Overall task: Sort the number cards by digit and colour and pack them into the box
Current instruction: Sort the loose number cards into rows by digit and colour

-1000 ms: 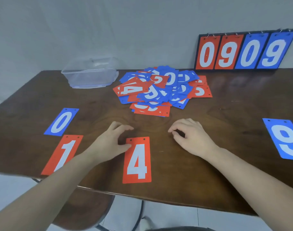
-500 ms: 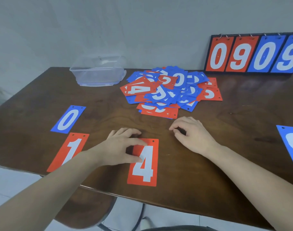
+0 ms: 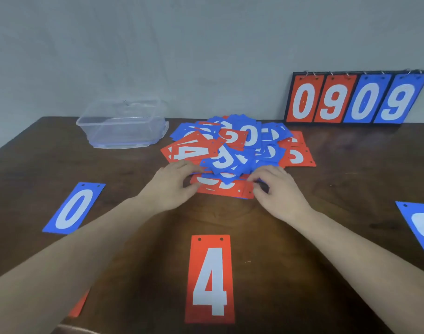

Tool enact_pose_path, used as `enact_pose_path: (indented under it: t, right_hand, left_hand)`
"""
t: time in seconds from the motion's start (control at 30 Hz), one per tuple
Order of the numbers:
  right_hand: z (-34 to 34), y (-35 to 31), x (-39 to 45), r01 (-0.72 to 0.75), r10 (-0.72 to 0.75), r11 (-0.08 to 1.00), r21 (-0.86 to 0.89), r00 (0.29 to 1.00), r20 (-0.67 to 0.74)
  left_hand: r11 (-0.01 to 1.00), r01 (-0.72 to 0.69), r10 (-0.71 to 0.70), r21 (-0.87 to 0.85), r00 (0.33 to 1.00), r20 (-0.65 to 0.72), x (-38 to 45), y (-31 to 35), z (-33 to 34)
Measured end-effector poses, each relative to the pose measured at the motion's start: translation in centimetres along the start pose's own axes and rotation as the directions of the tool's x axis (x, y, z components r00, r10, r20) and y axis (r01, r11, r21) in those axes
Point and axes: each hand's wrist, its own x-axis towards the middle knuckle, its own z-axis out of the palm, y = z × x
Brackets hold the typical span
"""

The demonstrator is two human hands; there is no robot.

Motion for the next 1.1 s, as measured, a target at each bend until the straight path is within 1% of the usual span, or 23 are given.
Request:
enact_pose_path:
  t: [0.1, 0.17, 0.23, 0.3, 0.37, 0.5, 0.57, 0.63, 0.67, 0.7, 0.73, 0.8, 0.87, 0.9, 1.0, 1.1]
  right_hand:
    - [-0.1, 0.1, 2.0, -0.063, 0.063, 0.998, -0.012, 0.998, 0.02]
    - [-0.2, -0.3, 3.5, -0.077, 0.077, 0.997, -0.01, 0.996, 0.036]
    - [0.0, -0.7, 5.4, -0.076, 0.076, 0.997, -0.011, 0.996, 0.042]
    - [0.6, -0.8, 7.4, -0.079, 0.081, 0.996, -0.045, 0.995, 0.051]
    - [1.2, -0.7, 9.3, -0.1, 0.105, 0.991, -0.092, 0.993, 0.051]
    - [2.6, -0.2, 12.7, -0.113, 0.126, 0.978, -0.175, 0.99, 0.065]
    - [3.1, 0.5, 14.2, -0.123, 0.158, 0.965, -0.23, 0.978, 0.137]
    - [3.3, 1.4, 15.1, -0.138, 0.222, 0.936, -0.324, 0.945, 0.24]
    - [3.1, 1.9, 15.2, -0.14, 0.249, 0.919, -0.369, 0.93, 0.268]
    - [2.9, 2.4, 15.2, -0.138, 0.26, 0.904, -0.404, 0.929, 0.263]
    - [2.5, 3.0, 15.0, -0.138, 0.255, 0.891, -0.432, 0.94, 0.226]
    - [1.8, 4.0, 14.2, -0.159, 0.234, 0.875, -0.458, 0.966, 0.112]
    - [1.2, 5.2, 13.7, -0.219, 0.25, 0.88, -0.422, 0.968, 0.017]
    - [0.9, 5.6, 13.5, -0.259, 0.279, 0.883, -0.391, 0.96, -0.006]
    - [0.2, 6.1, 13.5, -0.348, 0.368, 0.887, -0.305, 0.93, 0.01]
    - [0.1, 5.8, 13.4, -0.362, 0.387, 0.888, -0.283, 0.921, 0.038]
  left_hand:
    - [0.997, 0.076, -0.076, -0.006, 0.997, 0.0, 3.3, -1.3, 0.8]
    - [0.995, 0.102, -0.102, 0.007, 0.994, -0.049, 5.2, -2.5, 1.3]
    - [0.989, 0.143, -0.146, -0.043, 0.985, -0.09, 6.8, -3.8, 1.6]
    - [0.969, 0.215, -0.226, -0.119, 0.97, -0.089, 7.9, -4.9, 1.7]
    - [0.956, 0.263, -0.276, -0.132, 0.956, -0.095, 8.6, -5.9, 2.1]
    - [0.973, 0.232, -0.231, -0.002, 0.969, -0.085, 8.7, -7.5, 3.1]
    - [0.975, 0.221, -0.219, 0.008, 0.971, -0.095, 8.5, -7.8, 3.5]
    - [0.978, 0.206, -0.206, -0.008, 0.971, -0.125, 8.4, -7.9, 3.5]
    - [0.98, 0.198, -0.199, -0.019, 0.969, -0.148, 8.4, -7.9, 3.6]
    - [0.98, 0.196, -0.198, -0.032, 0.965, -0.169, 8.3, -8.0, 3.6]
    - [0.979, 0.197, -0.202, -0.045, 0.961, -0.189, 8.2, -8.0, 3.6]
    - [0.977, 0.202, -0.211, -0.064, 0.953, -0.217, 8.2, -8.1, 3.7]
    - [0.982, 0.178, -0.188, -0.063, 0.955, -0.231, 8.1, -8.1, 3.8]
    - [0.986, 0.155, -0.165, -0.061, 0.958, -0.235, 8.0, -8.2, 3.8]
    - [0.986, 0.137, -0.156, -0.099, 0.962, -0.222, 8.0, -8.1, 3.8]
    - [0.977, 0.2, -0.211, -0.079, 0.959, -0.187, 8.2, -7.7, 3.3]
